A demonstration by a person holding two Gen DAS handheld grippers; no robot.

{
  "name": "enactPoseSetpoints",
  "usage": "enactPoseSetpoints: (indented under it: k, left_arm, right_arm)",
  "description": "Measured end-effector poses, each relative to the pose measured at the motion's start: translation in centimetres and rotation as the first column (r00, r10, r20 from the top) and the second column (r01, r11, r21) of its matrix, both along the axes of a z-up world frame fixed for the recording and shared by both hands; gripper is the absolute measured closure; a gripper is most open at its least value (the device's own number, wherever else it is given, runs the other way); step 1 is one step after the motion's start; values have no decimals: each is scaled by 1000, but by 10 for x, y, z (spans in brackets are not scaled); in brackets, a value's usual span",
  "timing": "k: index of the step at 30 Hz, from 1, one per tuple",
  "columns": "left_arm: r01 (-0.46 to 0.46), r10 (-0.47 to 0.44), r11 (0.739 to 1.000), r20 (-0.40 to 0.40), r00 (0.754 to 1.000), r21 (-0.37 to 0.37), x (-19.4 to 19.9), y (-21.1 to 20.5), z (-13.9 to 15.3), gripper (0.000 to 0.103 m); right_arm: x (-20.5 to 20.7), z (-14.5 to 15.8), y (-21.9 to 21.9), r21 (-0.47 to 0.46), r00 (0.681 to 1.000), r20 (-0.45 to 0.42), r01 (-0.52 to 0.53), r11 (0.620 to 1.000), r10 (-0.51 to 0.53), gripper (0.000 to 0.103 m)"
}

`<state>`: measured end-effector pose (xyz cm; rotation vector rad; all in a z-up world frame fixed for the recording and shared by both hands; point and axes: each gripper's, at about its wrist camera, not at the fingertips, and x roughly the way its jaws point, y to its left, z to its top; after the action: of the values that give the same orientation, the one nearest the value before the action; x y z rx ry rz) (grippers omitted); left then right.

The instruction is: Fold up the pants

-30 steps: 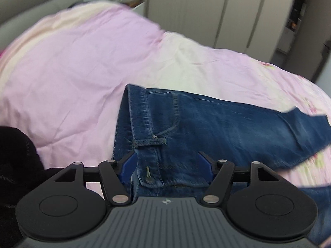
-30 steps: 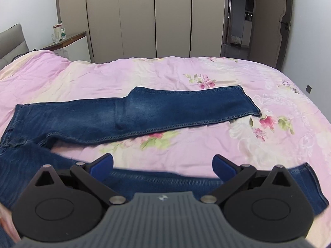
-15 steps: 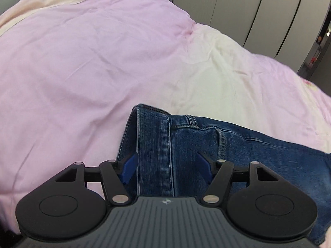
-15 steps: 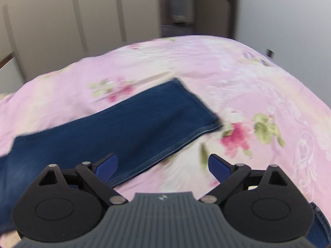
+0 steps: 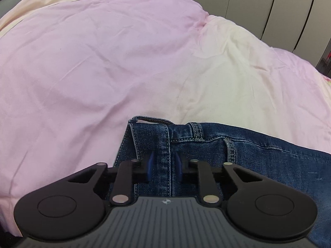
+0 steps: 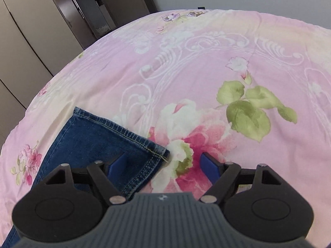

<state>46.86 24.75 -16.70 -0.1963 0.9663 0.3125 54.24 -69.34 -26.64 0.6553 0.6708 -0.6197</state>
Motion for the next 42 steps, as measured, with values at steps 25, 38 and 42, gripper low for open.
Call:
enactPoseSetpoints:
  k: [25,38,42]
  left_arm:
    - [163,-153,960,-60,986,227,-26,-38,50,52]
    - [690,-672,653,-182,718,312,-185,-111,108,51]
    - [839,-776,488,-320,543,240,-241,-132,87,51]
  right_arm:
    - [-51,68,-7,-275,975,-222,-75,958,13,67]
    - [-193,146,75,-272,879,-199,-475,837,434,57]
    - [-253,158,104,-310,784,-238,-621,720,574,49]
